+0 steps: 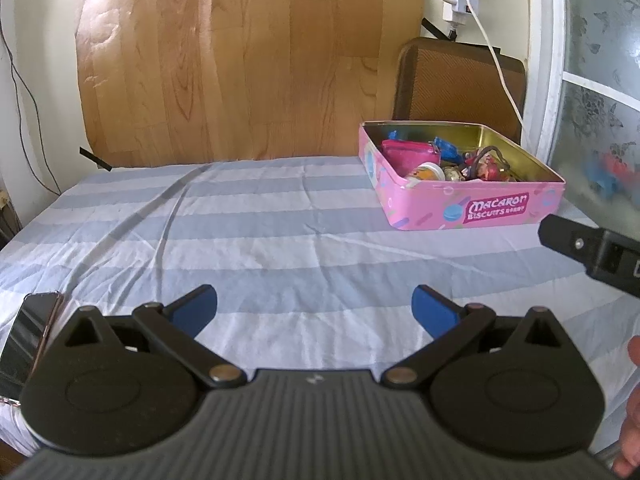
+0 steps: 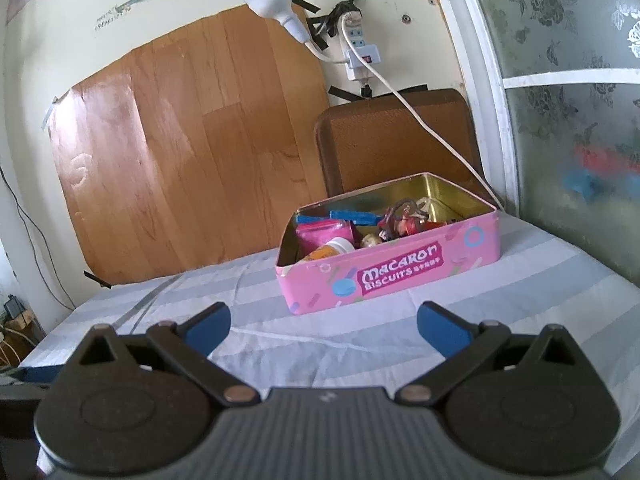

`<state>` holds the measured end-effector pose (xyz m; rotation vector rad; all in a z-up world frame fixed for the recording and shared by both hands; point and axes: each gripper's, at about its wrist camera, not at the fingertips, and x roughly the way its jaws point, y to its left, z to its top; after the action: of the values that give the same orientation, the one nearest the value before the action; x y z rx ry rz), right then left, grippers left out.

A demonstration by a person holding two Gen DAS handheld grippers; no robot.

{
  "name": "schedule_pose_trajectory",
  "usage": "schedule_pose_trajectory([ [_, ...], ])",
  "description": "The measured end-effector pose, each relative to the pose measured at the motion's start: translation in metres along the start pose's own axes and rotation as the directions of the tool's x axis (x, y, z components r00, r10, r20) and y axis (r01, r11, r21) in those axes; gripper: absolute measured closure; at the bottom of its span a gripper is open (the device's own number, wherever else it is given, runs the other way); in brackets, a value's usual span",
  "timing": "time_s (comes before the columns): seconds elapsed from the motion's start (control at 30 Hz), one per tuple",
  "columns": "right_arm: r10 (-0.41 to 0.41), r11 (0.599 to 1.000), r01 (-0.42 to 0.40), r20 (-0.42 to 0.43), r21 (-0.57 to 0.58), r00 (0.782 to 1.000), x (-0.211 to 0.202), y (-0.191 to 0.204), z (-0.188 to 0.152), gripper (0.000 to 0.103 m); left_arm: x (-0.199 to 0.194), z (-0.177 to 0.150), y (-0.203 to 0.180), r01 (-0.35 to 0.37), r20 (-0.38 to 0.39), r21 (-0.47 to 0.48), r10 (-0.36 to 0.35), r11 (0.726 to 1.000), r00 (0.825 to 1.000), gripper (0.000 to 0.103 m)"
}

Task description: Organize rigid objects

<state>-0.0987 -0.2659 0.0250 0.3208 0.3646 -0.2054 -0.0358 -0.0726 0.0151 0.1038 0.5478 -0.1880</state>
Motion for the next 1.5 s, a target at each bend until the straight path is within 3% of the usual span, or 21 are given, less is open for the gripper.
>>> schedule_pose_trajectory([
  [0.77,0.007,0.999,-0.007,0.017,-0.032,1.0,-0.006,0.009,-0.003,0.0,0.0,0.0,-0.002,-0.039,-0.006,-0.011,0.039,0.999,0.999,0.0],
  [1.3,0.019,0.998,-0.019,0.006,-0.054,1.0,-0.004,0.016,-0.008,0.0,-0.007,0.0,0.0,-0.101,0.052,-0.026,0.102,0.995,0.993,0.0],
  [1.5,0.02,0.998,-0.02,0.001,-0.06,1.0,-0.002,0.019,-0.007,0.0,-0.005,0.002,0.0,-0.078,0.039,-0.028,0.08,0.997,0.996,0.0],
])
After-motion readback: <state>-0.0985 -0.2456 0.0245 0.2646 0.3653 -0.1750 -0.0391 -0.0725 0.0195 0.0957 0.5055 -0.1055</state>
